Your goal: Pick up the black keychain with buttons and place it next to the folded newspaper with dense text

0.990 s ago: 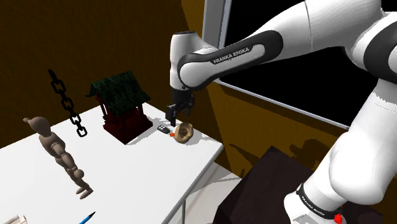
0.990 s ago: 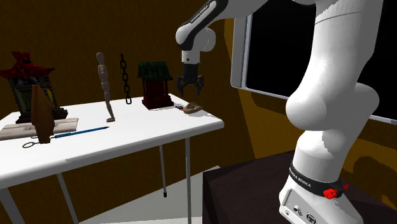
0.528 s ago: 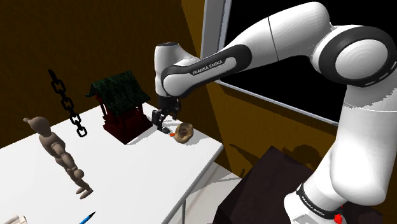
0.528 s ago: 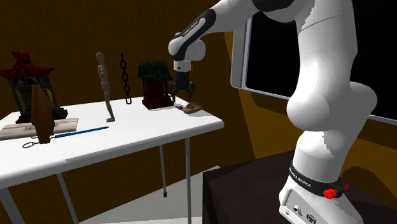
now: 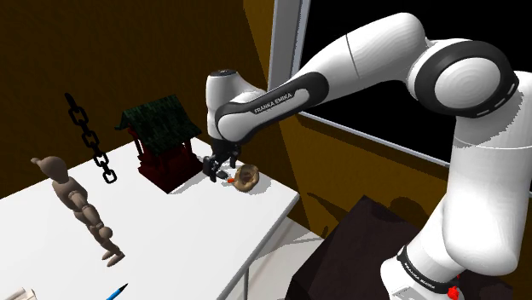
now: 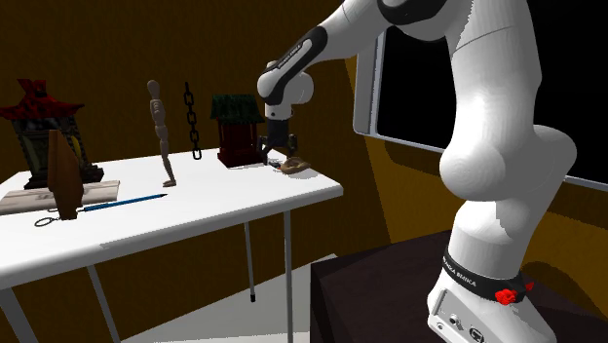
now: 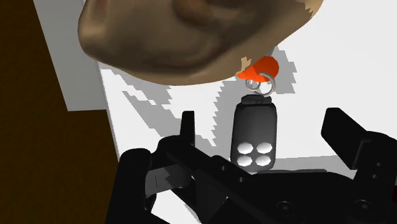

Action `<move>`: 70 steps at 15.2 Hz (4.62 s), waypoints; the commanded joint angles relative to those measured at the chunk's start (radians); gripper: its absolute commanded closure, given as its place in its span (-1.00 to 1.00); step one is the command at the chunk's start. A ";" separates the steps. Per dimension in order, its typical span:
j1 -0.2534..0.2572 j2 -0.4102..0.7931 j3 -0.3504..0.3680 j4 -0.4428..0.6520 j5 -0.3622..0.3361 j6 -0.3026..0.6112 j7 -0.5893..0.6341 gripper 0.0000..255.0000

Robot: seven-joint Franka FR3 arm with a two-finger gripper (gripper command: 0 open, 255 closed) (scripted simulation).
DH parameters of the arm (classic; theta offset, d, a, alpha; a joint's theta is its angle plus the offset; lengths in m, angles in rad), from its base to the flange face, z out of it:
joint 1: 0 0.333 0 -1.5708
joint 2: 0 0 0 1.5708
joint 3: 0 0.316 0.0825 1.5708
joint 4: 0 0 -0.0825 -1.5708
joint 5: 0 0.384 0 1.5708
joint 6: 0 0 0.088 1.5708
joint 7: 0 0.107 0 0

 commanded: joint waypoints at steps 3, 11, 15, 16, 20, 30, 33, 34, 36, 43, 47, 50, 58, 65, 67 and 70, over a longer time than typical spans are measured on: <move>0.000 0.002 0.000 -0.001 -0.001 0.003 0.000 -1.00; 0.000 0.002 0.000 0.000 -0.001 0.002 0.000 1.00; 0.000 0.002 0.000 -0.001 -0.001 0.003 0.000 1.00; -0.001 -0.005 0.001 0.004 0.002 -0.008 -0.001 1.00; -0.003 -0.030 0.005 0.025 0.011 -0.053 -0.005 1.00; -0.008 -0.080 0.012 0.094 0.028 -0.170 -0.013 1.00; -0.009 -0.091 0.014 0.120 0.032 -0.207 -0.015 1.00; -0.009 -0.094 0.014 0.129 0.033 -0.219 -0.015 1.00; -0.009 -0.100 0.015 0.148 0.036 -0.244 -0.016 1.00; 0.074 -0.112 0.059 0.135 0.023 -0.241 0.115 1.00; 0.134 -0.100 0.087 0.147 0.008 -0.242 0.206 1.00; 0.182 -0.081 0.106 0.170 -0.008 -0.247 0.276 1.00; 0.325 0.012 0.147 0.291 -0.065 -0.284 0.460 1.00; 0.476 0.146 0.162 0.484 -0.130 -0.353 0.608 1.00; 0.526 0.195 0.162 0.560 -0.149 -0.382 0.645 1.00; 0.608 0.282 0.158 0.702 -0.179 -0.437 0.694 1.00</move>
